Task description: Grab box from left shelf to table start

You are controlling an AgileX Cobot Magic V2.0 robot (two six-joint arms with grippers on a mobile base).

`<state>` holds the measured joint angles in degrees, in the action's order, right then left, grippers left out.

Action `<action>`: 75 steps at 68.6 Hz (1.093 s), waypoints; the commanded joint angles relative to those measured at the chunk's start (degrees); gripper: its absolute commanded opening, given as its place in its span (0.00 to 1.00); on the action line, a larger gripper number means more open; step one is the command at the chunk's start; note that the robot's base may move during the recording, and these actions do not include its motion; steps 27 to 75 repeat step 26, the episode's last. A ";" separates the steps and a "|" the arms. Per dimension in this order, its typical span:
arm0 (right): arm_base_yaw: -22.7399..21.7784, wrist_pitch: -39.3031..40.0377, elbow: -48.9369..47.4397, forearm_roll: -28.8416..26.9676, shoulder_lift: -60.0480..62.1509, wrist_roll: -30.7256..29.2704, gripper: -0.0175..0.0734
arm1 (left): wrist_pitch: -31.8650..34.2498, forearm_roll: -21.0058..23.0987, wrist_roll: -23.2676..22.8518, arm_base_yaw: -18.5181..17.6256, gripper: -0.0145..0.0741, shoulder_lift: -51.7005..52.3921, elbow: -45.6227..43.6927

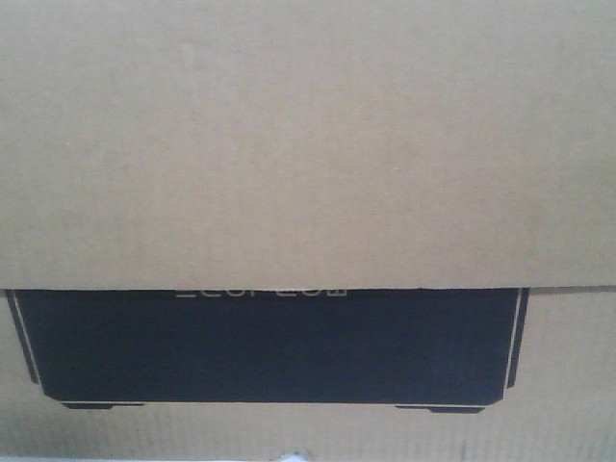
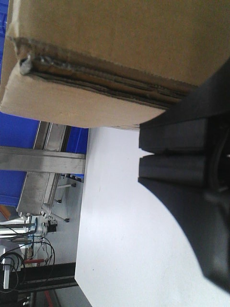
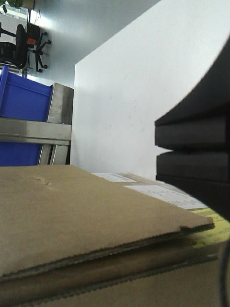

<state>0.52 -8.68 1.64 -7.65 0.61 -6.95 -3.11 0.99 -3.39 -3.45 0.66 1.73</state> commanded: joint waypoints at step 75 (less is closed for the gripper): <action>0.15 5.57 0.29 0.65 0.53 -0.16 0.25 | 5.40 -0.13 0.00 -0.05 0.06 0.90 -0.16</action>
